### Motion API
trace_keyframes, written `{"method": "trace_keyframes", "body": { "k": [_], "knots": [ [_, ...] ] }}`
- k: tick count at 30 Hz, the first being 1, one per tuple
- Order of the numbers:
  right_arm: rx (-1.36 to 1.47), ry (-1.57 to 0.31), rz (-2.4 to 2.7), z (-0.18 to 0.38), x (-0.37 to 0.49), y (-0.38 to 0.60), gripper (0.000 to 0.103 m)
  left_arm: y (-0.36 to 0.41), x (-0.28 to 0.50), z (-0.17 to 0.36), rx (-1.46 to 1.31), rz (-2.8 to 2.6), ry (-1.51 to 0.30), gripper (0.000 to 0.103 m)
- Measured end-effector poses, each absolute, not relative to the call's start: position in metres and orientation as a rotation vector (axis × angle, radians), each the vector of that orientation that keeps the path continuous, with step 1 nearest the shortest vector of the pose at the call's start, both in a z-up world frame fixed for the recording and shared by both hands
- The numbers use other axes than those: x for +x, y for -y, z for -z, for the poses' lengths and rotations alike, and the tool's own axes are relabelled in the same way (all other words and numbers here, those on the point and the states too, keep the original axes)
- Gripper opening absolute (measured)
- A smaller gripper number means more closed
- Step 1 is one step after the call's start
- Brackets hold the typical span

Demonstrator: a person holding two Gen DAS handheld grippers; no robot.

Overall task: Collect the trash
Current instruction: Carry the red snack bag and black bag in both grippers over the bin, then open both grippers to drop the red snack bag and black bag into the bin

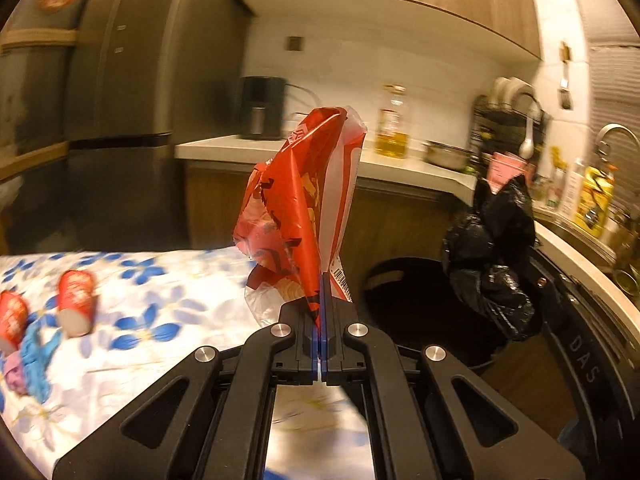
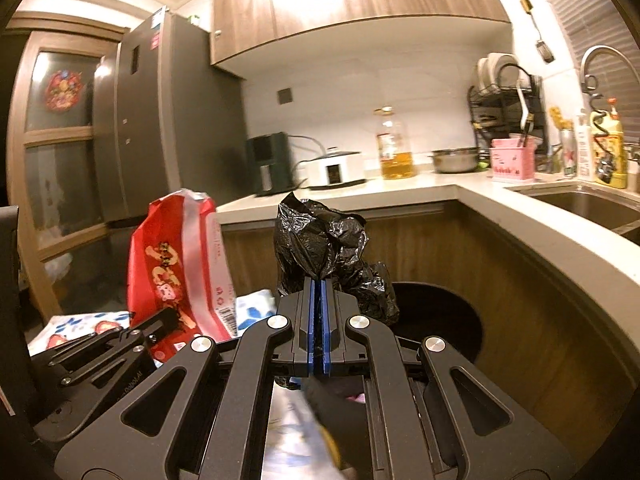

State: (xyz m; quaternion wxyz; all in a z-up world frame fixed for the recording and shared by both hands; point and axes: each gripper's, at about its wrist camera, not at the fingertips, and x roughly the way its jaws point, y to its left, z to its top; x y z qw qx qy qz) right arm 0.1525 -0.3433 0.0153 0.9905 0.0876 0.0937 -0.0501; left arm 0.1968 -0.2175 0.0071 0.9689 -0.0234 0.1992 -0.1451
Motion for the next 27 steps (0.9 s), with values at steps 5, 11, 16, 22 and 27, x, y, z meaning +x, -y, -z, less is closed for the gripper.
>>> {"method": "trace_keyframes", "body": {
  "k": [5, 11, 16, 22, 27],
  "knots": [
    [0.195, -0.19, 0.131, -0.013, 0.152, 0.372, 0.003, 0.255, 0.208, -0.006, -0.023, 0.401, -0.41, 0.0],
    [0.211, -0.198, 0.141, -0.009, 0.159, 0.392, 0.003, 0.282, 0.221, -0.002, -0.009, 0.471, -0.417, 0.0],
    [0.224, -0.211, 0.142, -0.005, 0.169, 0.401, 0.003, 0.296, 0.228, 0.001, 0.009, 0.506, -0.415, 0.0],
    [0.222, -0.227, 0.145, -0.002, 0.178, 0.406, 0.004, 0.298, 0.237, 0.007, 0.008, 0.536, -0.433, 0.002],
    [0.225, -0.239, 0.147, 0.001, 0.184, 0.408, 0.004, 0.292, 0.246, 0.013, -0.016, 0.527, -0.454, 0.025]
  ]
}}
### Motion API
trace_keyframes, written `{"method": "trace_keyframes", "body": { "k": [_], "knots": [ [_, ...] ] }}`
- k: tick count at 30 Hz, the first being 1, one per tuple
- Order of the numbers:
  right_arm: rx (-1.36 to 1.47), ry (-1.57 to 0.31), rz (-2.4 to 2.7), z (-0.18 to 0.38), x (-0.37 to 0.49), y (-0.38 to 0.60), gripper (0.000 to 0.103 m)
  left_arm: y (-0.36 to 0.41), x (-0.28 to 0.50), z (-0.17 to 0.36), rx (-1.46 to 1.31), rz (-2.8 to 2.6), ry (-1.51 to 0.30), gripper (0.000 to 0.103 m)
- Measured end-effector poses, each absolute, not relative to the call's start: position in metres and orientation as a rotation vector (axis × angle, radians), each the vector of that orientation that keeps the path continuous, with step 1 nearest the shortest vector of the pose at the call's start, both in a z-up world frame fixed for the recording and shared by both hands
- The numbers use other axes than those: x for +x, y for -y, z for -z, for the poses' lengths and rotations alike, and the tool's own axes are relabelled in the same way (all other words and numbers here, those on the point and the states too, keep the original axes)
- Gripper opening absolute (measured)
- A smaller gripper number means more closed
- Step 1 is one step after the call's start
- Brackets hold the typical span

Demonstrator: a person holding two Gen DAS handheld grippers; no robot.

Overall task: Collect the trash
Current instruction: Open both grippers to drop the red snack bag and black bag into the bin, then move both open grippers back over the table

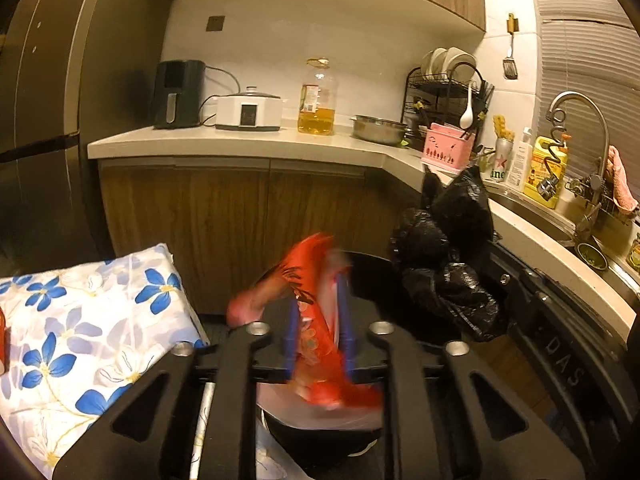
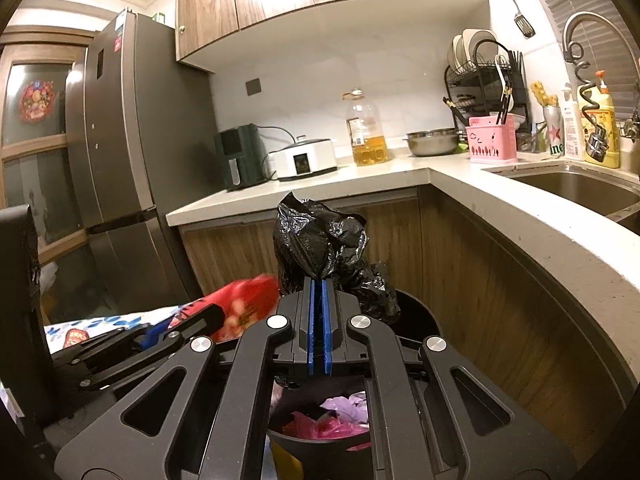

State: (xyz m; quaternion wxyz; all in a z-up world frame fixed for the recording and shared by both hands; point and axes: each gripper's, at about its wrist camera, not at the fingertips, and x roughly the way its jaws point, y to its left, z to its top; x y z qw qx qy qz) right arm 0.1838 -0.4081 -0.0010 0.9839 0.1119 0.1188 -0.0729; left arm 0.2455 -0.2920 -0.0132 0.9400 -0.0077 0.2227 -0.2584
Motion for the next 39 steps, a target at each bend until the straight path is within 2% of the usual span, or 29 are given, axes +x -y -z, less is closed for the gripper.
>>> {"method": "trace_keyframes", "body": {
  "k": [2, 5, 10, 15, 17, 19, 21, 26, 39],
  "knots": [
    [0.226, -0.252, 0.151, 0.003, 0.187, 0.409, 0.005, 0.288, 0.248, 0.015, -0.03, 0.521, -0.461, 0.037],
    [0.234, -0.27, 0.157, 0.007, 0.192, 0.411, 0.01, 0.279, 0.252, 0.018, -0.065, 0.509, -0.472, 0.046],
    [0.241, -0.285, 0.173, 0.011, 0.193, 0.414, 0.025, 0.268, 0.256, 0.019, -0.114, 0.498, -0.487, 0.056],
    [0.236, -0.278, 0.194, 0.012, 0.188, 0.412, 0.046, 0.257, 0.246, 0.019, -0.109, 0.458, -0.464, 0.07],
    [0.226, -0.278, 0.204, 0.012, 0.185, 0.409, 0.053, 0.252, 0.24, 0.019, -0.099, 0.427, -0.453, 0.081],
    [0.215, -0.273, 0.212, 0.012, 0.181, 0.404, 0.061, 0.243, 0.235, 0.019, -0.098, 0.389, -0.45, 0.085],
    [0.202, -0.274, 0.221, 0.012, 0.177, 0.398, 0.067, 0.233, 0.23, 0.02, -0.107, 0.356, -0.455, 0.087],
    [0.183, -0.284, 0.22, 0.011, 0.168, 0.382, 0.073, 0.203, 0.213, 0.023, -0.107, 0.251, -0.446, 0.096],
    [0.2, -0.282, 0.151, 0.015, 0.143, 0.322, 0.074, 0.109, 0.166, 0.034, -0.123, 0.029, -0.432, 0.096]
  ]
}}
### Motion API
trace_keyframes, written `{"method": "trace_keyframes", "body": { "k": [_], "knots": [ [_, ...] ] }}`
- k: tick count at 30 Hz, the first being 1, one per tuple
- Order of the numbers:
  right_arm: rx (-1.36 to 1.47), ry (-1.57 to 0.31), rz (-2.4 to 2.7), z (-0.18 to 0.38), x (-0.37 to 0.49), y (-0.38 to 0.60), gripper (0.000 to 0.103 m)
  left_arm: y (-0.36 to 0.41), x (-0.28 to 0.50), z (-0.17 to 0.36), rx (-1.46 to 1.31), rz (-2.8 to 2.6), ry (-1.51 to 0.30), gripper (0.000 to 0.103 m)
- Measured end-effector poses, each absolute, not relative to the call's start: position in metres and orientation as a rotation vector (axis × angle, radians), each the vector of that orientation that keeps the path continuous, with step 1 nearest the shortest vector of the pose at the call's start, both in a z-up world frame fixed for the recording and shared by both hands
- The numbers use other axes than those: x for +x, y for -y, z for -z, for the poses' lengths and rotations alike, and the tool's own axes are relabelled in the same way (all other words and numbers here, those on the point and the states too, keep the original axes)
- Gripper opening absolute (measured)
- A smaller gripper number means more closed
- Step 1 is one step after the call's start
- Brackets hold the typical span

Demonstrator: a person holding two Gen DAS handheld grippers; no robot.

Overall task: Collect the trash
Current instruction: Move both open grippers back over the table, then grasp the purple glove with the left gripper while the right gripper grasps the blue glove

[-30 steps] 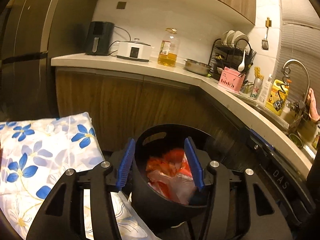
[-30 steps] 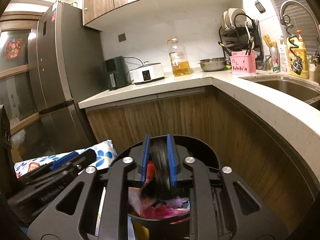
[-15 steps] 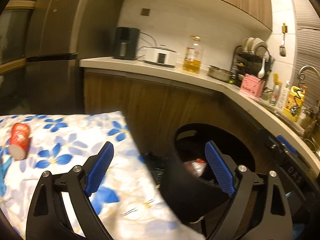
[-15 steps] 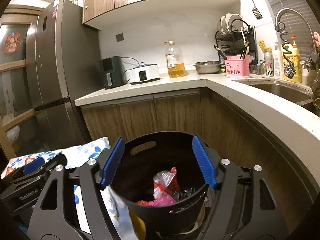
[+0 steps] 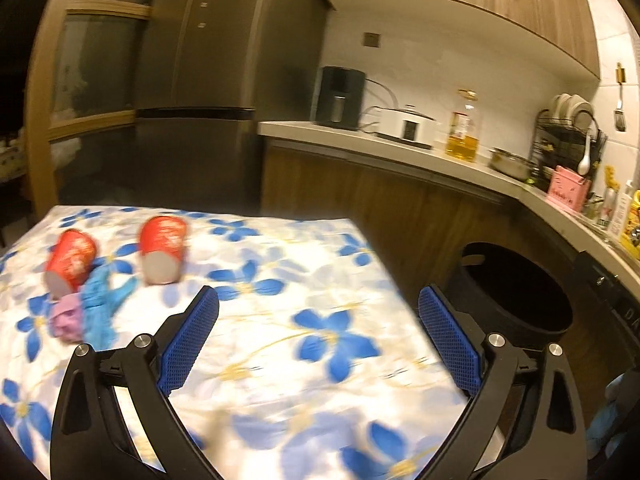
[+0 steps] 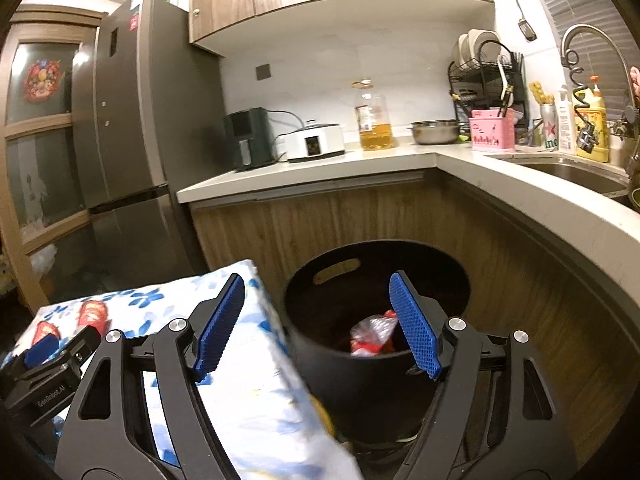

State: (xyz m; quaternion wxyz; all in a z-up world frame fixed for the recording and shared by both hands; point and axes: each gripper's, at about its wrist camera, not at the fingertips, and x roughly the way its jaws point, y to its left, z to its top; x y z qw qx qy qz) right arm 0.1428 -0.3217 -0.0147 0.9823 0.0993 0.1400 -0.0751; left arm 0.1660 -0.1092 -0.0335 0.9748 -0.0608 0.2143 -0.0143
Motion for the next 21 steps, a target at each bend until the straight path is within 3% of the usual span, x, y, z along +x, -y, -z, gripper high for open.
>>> {"method": "trace_keyframes", "body": {
  "k": [21],
  "knots": [
    [0.162, -0.344, -0.135, 0.046, 0.154, 0.153, 0.074, -0.052, 0.126, 0.059, -0.149, -0.302, -0.451, 0.096]
  ]
}}
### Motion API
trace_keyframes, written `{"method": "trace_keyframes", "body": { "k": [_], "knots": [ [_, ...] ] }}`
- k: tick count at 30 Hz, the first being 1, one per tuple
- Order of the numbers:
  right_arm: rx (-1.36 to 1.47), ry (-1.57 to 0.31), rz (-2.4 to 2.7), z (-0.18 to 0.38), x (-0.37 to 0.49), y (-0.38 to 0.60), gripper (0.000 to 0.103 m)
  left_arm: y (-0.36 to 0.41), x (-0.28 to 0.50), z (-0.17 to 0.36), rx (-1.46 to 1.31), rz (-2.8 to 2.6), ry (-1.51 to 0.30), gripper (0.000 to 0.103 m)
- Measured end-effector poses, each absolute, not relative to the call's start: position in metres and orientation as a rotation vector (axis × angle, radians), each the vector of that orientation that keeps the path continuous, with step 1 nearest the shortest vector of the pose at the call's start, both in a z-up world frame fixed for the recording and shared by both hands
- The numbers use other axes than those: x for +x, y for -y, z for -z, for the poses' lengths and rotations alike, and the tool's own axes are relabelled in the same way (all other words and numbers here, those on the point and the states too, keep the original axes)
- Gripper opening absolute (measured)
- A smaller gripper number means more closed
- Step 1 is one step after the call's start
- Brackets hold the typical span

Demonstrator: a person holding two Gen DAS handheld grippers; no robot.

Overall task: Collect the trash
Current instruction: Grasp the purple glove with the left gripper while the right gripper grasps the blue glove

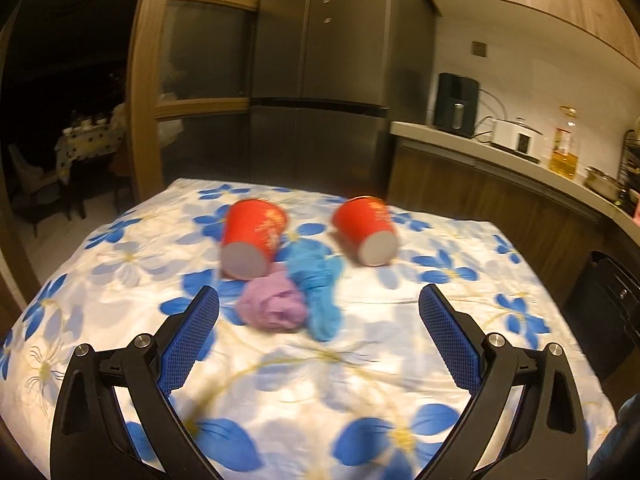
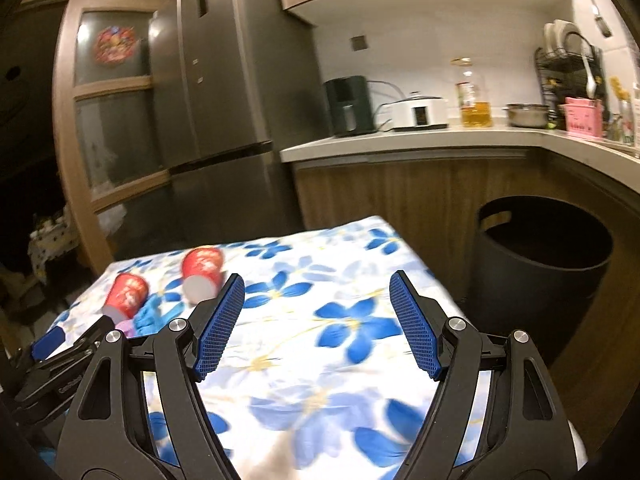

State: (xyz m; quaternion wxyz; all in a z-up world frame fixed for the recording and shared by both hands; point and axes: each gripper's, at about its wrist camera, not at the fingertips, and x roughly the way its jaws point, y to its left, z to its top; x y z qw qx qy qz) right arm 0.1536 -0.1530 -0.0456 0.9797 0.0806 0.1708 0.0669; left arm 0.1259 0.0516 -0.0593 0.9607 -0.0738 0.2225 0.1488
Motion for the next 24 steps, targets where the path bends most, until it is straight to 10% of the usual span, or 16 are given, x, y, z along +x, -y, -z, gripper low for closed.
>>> {"method": "trace_keyframes", "body": {
  "k": [9, 24],
  "knots": [
    [0.16, -0.379, -0.227, 0.054, 0.171, 0.103, 0.074, -0.091, 0.145, 0.074, -0.176, -0.359, -0.503, 0.089],
    [0.099, -0.416, -0.314, 0.063, 0.192, 0.04, 0.074, -0.117, 0.179, 0.108, -0.289, -0.255, -0.701, 0.016]
  ]
}}
